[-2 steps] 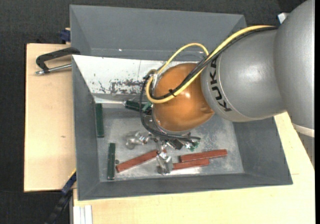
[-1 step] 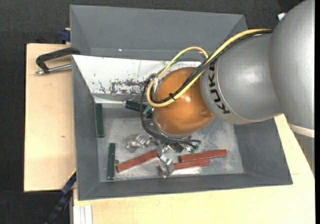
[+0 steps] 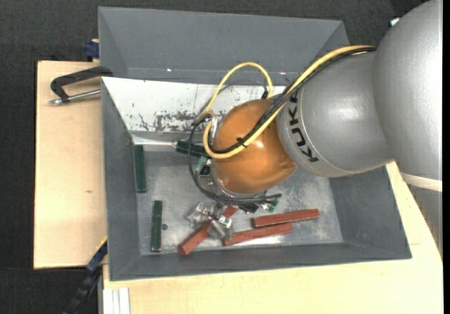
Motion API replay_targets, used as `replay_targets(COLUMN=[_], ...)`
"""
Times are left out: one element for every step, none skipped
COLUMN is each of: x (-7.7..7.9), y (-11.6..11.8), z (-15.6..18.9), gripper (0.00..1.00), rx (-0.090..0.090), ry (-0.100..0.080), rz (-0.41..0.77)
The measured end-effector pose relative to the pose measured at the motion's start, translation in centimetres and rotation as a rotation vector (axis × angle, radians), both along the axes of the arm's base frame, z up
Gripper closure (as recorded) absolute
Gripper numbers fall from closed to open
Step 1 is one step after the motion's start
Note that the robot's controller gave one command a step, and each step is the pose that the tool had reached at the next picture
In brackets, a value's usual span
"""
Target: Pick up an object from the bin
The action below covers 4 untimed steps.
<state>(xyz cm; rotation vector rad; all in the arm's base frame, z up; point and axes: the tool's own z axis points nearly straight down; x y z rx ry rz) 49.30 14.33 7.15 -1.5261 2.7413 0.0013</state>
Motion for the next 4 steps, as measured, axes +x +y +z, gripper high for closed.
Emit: replay_targets(x=[0.0,3.0,3.8,2.6], y=[0.0,-0.2,0.1,-0.7], z=[0.0,3.6,5.1,8.1], gripper=[1.00,1.00,1.00,1.00], rx=[0.000,0.000,0.002,-0.001], ry=[0.000,0.002,-0.008,0.010], rz=[0.000,-0.014,-0.016,-0.021])
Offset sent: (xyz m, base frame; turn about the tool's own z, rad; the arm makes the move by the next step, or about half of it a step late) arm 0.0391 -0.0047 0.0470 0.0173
